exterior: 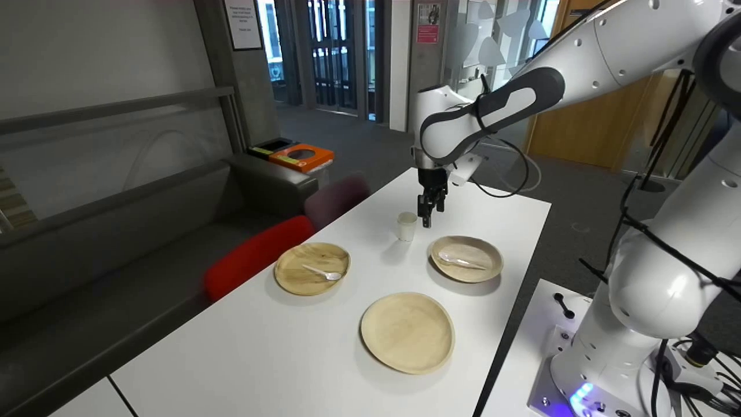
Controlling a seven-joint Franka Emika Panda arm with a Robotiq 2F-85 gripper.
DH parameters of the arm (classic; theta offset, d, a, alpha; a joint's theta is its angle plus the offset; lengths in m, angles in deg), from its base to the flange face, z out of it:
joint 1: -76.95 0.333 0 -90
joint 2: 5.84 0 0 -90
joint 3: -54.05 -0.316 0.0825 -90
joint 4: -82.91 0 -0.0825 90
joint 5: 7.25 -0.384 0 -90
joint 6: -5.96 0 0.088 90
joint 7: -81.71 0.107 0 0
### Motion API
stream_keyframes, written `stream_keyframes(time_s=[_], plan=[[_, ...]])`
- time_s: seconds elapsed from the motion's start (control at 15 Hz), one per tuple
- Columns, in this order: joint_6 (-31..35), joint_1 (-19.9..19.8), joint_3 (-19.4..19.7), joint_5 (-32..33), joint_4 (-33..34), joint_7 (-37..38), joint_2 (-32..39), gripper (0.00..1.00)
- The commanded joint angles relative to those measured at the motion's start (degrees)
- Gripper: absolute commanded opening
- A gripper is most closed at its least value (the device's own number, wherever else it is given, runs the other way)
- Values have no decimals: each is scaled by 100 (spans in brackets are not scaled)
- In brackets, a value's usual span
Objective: Take the spoon off of the wooden plate
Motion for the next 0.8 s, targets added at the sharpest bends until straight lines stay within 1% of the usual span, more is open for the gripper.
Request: stream_keyframes(time_s=[0.0, 0.13, 0.4, 0.53, 0.67, 0.73], plan=[[165, -51, -131, 120, 197, 627, 616, 100], [308, -123, -89, 222, 342, 929, 1034, 100], [671, -249, 102, 646, 879, 1026, 1911, 100], [507, -306, 203, 833, 1246, 755, 2287, 100], [89, -382, 255, 1033, 1611, 163, 2616, 100], [30, -412, 268, 1059, 1760, -23, 2741, 100]])
